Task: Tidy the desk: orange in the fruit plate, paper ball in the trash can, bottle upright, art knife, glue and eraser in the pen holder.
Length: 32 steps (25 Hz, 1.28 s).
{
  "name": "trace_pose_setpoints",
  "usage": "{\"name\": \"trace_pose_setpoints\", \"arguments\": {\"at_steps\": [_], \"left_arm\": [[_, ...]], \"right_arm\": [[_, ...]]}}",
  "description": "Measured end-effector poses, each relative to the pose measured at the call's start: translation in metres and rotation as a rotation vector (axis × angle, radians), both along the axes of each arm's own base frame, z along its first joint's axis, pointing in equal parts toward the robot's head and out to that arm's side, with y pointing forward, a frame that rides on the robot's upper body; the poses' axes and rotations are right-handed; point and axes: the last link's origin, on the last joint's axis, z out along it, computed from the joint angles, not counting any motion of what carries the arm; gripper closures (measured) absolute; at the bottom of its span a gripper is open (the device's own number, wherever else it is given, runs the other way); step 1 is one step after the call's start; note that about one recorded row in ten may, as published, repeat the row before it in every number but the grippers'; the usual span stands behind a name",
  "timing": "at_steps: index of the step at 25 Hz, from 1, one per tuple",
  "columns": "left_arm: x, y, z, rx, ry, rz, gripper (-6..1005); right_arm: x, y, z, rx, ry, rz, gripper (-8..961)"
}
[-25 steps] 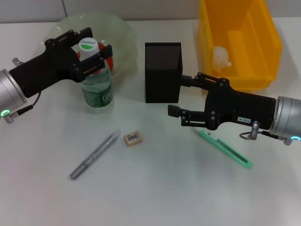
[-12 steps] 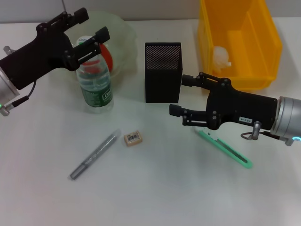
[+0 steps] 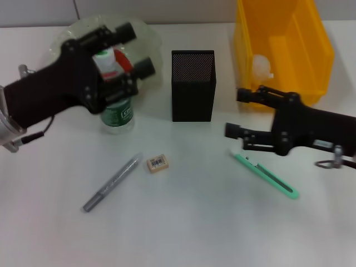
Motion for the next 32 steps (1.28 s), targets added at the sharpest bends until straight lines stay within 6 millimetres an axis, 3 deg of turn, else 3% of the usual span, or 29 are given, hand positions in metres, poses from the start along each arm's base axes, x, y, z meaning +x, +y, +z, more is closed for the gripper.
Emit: {"name": "trace_pose_setpoints", "arguments": {"at_steps": [1,5,10,19,23,32], "left_arm": [[0.000,0.000,0.000,0.000,0.000,0.000,301],[0.001,-0.004,-0.014,-0.150,0.116,-0.031,304],[-0.001,-0.010,-0.035,-0.285,0.255,-0.064,305],[0.007,-0.006,-0.046,-0.373,0.297,-0.054,306],[0.021,0.003,-0.054,-0.416,0.336,-0.064,306],[0.021,0.013,-0.065,-0.416,0.389,0.002,307]], "right_arm": [[0.000,0.000,0.000,0.000,0.000,0.000,103],[0.007,-0.015,0.042,-0.009,0.025,0.002,105],[0.013,-0.032,0.060,-0.012,0.010,0.049,113],[0.027,-0.046,0.058,-0.016,-0.022,0.020,126],[0.030,-0.048,0.059,-0.011,-0.025,0.003,132],[0.029,-0.034,0.074,-0.097,-0.134,-0.133,145]]}}
